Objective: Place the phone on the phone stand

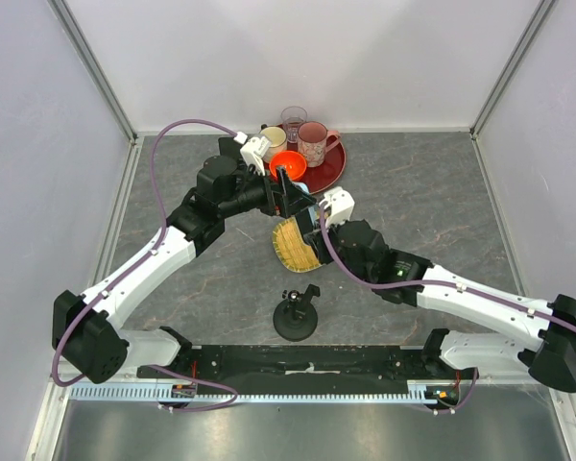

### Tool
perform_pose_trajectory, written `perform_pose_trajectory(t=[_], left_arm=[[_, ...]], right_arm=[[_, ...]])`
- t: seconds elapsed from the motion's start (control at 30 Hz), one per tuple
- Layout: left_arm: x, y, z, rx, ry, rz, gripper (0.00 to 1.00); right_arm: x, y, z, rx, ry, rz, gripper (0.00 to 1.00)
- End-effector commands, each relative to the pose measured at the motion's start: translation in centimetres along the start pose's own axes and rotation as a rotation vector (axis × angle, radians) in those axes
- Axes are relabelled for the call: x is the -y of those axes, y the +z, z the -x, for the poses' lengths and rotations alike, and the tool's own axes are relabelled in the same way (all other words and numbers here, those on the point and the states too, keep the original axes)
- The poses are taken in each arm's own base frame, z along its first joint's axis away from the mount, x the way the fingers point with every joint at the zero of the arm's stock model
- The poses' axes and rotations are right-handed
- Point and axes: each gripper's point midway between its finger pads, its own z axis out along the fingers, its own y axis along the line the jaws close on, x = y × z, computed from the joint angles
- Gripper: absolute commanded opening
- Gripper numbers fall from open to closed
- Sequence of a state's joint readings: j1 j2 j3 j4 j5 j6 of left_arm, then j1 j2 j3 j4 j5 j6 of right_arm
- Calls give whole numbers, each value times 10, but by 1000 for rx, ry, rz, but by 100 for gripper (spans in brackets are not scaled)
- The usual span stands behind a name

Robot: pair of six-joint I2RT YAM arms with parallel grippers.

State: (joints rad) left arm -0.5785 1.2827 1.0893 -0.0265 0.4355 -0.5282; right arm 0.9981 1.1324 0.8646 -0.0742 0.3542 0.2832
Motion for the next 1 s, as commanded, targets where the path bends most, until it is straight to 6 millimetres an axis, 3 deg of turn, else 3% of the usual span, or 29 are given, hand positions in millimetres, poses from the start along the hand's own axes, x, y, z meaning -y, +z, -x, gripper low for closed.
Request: perform_pose_trajectory(t=[0.0, 0.2, 0.37, 0.7, 0.8, 0.97], left_arm=[[11, -6, 22, 79, 27, -9, 89], [3, -13, 28, 110, 39, 57, 79], [5, -16, 30, 116, 55, 54, 87], [10, -18, 29, 106, 72, 29, 90], [10, -16, 26, 93, 69, 22, 86], [11, -13, 23, 72, 63, 9, 71]], right_arm=[[-18, -4, 64, 188, 51, -6, 0], [-16, -2, 54, 176, 53, -74, 0], [-16, -4, 53, 184, 77, -73, 0], [-8, -11, 53, 192, 81, -94, 0], [-10, -11, 53, 189, 79, -86, 0], [-14, -8, 54, 188, 71, -72, 0]])
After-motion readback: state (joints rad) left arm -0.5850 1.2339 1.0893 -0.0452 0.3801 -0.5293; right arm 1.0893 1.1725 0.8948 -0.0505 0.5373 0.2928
